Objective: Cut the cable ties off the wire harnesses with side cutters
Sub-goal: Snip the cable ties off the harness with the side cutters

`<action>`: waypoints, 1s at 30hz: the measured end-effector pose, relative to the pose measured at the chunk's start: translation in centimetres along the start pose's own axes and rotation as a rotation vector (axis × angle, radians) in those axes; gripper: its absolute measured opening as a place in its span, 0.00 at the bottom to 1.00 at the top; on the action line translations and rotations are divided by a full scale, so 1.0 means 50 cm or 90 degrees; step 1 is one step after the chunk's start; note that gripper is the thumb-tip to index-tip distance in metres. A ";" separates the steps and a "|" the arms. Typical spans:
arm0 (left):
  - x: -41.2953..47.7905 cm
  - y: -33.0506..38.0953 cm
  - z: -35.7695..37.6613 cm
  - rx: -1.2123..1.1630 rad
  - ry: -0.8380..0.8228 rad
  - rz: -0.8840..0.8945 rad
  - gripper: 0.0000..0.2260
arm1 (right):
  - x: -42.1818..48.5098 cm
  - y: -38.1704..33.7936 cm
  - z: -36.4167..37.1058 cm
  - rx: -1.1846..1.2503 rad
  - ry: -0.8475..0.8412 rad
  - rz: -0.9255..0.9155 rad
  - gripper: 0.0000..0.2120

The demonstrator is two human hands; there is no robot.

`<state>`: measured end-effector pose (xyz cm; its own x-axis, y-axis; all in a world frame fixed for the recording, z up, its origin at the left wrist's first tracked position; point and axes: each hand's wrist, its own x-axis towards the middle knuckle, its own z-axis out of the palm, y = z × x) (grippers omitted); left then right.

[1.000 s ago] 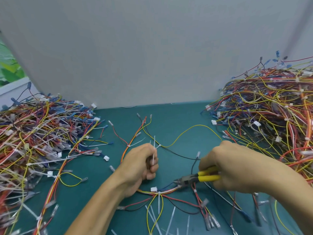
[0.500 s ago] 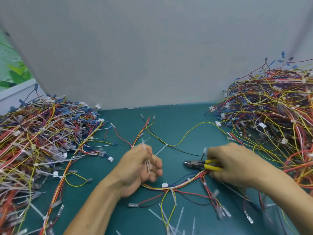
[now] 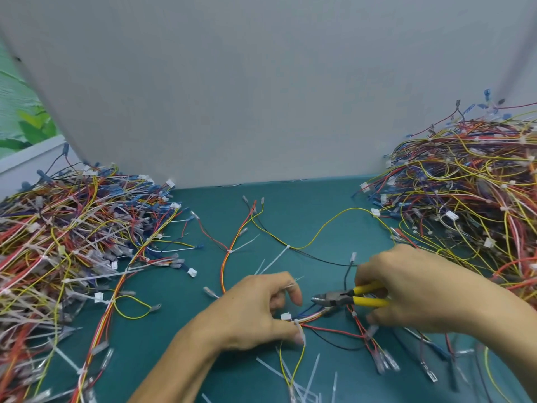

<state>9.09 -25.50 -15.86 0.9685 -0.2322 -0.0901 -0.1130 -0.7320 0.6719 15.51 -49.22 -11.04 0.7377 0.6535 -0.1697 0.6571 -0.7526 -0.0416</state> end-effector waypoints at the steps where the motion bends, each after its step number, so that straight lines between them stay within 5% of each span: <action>1: 0.002 -0.002 -0.001 0.000 0.013 0.008 0.11 | 0.000 -0.003 -0.001 -0.007 -0.007 -0.005 0.11; 30: 0.013 -0.015 -0.006 -0.050 0.009 0.006 0.08 | 0.014 -0.042 0.024 -0.040 0.034 -0.057 0.15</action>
<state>9.90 -24.91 -16.18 0.9706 -0.2292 -0.0730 -0.1051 -0.6771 0.7284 14.43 -47.28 -12.24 0.6813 0.7230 -0.1146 0.7284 -0.6852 0.0074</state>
